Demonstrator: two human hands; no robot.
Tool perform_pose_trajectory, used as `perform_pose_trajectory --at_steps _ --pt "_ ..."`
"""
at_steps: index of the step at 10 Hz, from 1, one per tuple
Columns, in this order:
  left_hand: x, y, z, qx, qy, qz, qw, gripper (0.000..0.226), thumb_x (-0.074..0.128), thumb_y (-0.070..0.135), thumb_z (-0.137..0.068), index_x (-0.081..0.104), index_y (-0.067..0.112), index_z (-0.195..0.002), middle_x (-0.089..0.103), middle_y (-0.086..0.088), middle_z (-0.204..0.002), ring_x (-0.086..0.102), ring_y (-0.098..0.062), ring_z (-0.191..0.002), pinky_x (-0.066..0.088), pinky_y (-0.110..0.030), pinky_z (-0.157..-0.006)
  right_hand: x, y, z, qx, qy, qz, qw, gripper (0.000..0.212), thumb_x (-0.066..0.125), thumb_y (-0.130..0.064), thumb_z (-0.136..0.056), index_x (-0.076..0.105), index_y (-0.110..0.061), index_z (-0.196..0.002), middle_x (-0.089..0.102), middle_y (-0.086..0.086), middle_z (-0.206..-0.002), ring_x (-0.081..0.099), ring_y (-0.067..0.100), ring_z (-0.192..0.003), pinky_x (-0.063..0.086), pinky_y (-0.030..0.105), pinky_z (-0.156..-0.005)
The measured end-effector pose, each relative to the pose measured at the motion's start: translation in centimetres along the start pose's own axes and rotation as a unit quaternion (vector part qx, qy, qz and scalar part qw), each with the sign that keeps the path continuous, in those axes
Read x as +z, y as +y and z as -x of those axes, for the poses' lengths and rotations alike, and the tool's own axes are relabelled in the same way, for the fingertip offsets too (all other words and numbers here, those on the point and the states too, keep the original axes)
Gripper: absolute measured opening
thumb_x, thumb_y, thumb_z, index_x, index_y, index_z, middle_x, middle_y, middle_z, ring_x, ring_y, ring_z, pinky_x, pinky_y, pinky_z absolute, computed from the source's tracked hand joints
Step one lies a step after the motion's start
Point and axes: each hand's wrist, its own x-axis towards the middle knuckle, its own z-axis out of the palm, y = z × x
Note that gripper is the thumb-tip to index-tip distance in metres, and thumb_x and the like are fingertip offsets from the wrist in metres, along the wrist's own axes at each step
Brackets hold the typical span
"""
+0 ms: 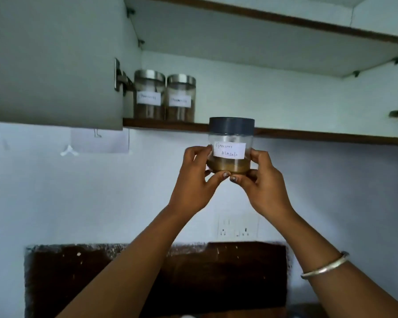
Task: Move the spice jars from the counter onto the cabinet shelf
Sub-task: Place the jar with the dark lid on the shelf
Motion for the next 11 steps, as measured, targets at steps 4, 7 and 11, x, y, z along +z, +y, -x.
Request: perform_pose_trajectory --at_steps 4,7,11 --pt "0.2 -0.7 -10.2 0.02 0.098 0.025 0.995 0.055 0.062 0.01 -0.087 0.039 0.009 -0.137 0.049 -0.011 -0.132 0.054 -0.024 -0.116 0.049 -0.037 -0.097 1.9 0.6 -12.6 -0.097 0.062 0.026 0.993 0.054 0.07 -0.023 -0.082 0.042 -0.009 -0.126 0.045 0.01 -0.128 0.059 0.025 -0.108 0.053 0.031 -0.084" --pt "2.8 -2.9 -10.8 0.046 0.147 -0.074 0.985 0.043 0.055 0.009 -0.091 0.045 0.005 -0.133 0.053 -0.013 -0.129 0.052 -0.027 -0.118 0.042 -0.034 -0.103 3.9 2.3 -14.5 -0.105 0.082 0.137 0.982 0.058 0.057 -0.052 -0.084 0.047 -0.016 -0.128 0.063 0.004 -0.119 0.063 0.024 -0.099 0.05 0.033 -0.084" --pt "3.5 -2.5 -11.2 0.001 0.143 -0.182 0.973 0.035 0.029 0.045 -0.099 0.046 0.015 -0.106 0.056 -0.009 -0.11 0.057 -0.024 -0.101 0.048 -0.039 -0.081 5.2 1.3 -13.9 -0.076 0.006 0.318 0.945 0.078 0.023 -0.059 -0.092 0.006 -0.01 -0.15 0.036 0.004 -0.148 0.037 0.029 -0.12 0.028 0.042 -0.103"
